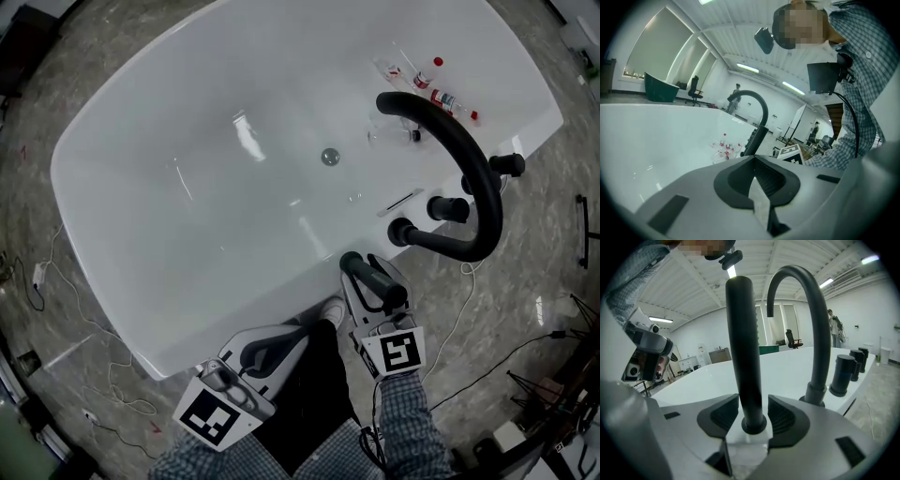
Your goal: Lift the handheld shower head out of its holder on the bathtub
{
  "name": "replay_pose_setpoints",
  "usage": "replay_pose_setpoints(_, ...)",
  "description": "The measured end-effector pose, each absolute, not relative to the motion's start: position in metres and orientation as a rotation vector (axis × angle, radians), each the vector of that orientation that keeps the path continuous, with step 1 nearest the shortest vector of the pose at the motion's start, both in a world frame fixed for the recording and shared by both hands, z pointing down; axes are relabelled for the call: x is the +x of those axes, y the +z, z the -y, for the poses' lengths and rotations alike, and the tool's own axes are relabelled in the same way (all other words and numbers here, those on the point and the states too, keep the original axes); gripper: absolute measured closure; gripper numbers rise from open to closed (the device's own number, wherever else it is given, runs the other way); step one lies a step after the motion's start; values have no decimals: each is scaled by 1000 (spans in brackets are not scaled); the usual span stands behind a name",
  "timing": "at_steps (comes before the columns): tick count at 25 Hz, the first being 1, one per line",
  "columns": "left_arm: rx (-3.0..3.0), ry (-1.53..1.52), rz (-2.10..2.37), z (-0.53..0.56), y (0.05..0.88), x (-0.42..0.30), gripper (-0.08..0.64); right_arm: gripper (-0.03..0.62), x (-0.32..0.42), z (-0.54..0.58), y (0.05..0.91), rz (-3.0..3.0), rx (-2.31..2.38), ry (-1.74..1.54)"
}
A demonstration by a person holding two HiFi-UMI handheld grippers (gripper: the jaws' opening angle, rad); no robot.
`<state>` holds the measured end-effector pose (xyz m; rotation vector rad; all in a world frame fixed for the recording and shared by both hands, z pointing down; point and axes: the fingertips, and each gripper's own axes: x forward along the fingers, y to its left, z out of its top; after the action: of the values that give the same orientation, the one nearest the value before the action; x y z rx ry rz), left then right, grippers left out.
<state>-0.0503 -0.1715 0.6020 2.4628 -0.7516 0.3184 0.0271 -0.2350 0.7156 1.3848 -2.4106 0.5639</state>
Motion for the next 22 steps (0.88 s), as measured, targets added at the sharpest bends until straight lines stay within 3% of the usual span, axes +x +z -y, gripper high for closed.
replay_pose_setpoints(6,2453,335,761,173,610,-54,554,421,19,250,718,2428,1367,512)
replay_pose_setpoints(9,2435,326,784,175,608,-56,554,469,19,252,717,2405,1362,534)
replay_pose_setpoints(22,2432,315,829,175,592,-57,554,474,23,249,695,2433,1389,520)
